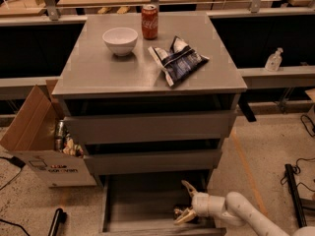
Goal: Place orange can into bottom drawer
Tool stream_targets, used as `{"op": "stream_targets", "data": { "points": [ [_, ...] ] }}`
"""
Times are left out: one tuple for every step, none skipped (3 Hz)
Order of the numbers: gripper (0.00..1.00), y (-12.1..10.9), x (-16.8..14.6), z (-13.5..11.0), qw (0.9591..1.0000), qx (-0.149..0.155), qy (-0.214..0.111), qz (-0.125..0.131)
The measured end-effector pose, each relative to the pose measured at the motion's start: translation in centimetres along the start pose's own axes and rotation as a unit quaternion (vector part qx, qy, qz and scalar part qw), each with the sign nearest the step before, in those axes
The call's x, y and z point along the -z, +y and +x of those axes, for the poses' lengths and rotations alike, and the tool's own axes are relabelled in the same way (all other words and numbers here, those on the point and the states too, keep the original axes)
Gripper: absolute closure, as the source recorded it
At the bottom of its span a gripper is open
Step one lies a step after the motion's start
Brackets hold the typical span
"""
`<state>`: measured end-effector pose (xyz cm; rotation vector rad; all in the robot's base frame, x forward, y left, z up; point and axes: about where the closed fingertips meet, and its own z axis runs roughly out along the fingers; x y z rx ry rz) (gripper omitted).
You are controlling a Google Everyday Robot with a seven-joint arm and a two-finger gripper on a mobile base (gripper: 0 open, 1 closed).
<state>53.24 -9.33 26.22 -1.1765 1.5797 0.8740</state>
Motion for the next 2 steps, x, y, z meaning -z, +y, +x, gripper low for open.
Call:
{"op": "stream_targets", "data": {
  "points": [
    [0.0,0.11,3.38,0.73,0.9991,-0.035,-0.005,0.023],
    [0.0,0.11,3.38,0.73,0.9991,-0.035,-0.005,0.023]
  ]
}}
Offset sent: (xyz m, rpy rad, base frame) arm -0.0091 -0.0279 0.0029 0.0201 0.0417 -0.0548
